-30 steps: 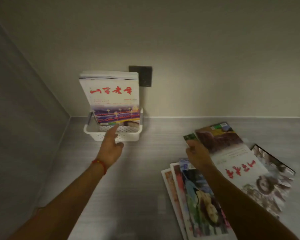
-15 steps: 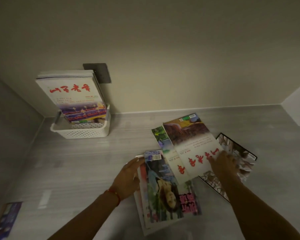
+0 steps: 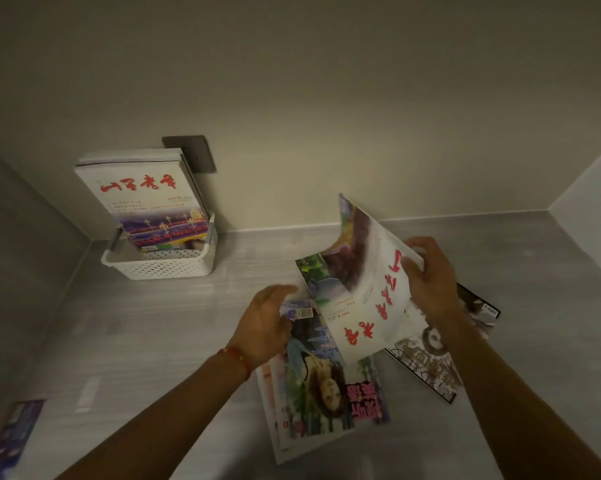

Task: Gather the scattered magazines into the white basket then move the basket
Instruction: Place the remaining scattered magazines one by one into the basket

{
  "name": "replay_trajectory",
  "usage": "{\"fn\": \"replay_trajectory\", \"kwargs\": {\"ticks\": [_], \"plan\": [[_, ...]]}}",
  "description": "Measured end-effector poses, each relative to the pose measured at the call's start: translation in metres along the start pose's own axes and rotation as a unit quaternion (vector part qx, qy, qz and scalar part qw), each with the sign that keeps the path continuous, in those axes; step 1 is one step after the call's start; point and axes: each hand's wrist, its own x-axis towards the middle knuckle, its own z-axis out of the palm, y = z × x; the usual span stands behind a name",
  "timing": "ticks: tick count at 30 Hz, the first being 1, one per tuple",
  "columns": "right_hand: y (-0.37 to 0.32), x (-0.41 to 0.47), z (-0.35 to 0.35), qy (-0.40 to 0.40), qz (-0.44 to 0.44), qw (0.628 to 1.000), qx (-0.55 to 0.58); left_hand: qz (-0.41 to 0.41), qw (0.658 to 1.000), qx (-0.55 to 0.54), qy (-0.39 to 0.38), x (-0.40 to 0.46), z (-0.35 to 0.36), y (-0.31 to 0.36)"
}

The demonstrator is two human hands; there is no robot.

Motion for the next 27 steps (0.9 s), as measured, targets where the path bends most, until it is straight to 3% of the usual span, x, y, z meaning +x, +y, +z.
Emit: {"fn": "replay_trajectory", "kwargs": {"ticks": [3,6,9,13,17,19,21,24,27], "plan": [[-0.057,0.011,-0.005,-0.060,-0.108,0.992,0.014,0.038,0.997,0.008,0.060,0.024,-0.021,0.018],[-0.112,0.017,-0.001,-0.121,-0.159,0.980,0.023,0.091,0.985,0.074,0.126,0.044,-0.043,0.031],[-0.149,0.016,0.017,-0.173,-0.198,0.965,0.004,0.109,0.976,0.141,0.124,0.050,-0.061,0.021],[-0.161,0.016,0.044,-0.200,-0.154,0.967,-0.028,0.007,0.994,-0.021,0.111,0.037,-0.082,-0.016],[-0.140,0.008,0.061,-0.061,-0.040,0.997,-0.015,-0.069,0.976,-0.126,0.166,0.019,-0.111,-0.062],[-0.132,-0.003,0.081,-0.086,0.067,0.990,0.089,-0.089,0.958,-0.201,0.182,0.011,-0.130,-0.083],[-0.137,-0.016,0.109,-0.173,0.157,0.961,0.146,-0.093,0.941,-0.265,0.188,0.003,-0.149,-0.099],[-0.155,-0.029,0.161,-0.274,0.104,0.950,0.111,-0.112,0.915,-0.335,0.194,-0.005,-0.174,-0.123],[-0.184,-0.016,0.212,-0.192,0.006,0.981,-0.013,-0.117,0.906,-0.346,0.213,-0.003,-0.204,-0.149]]}}
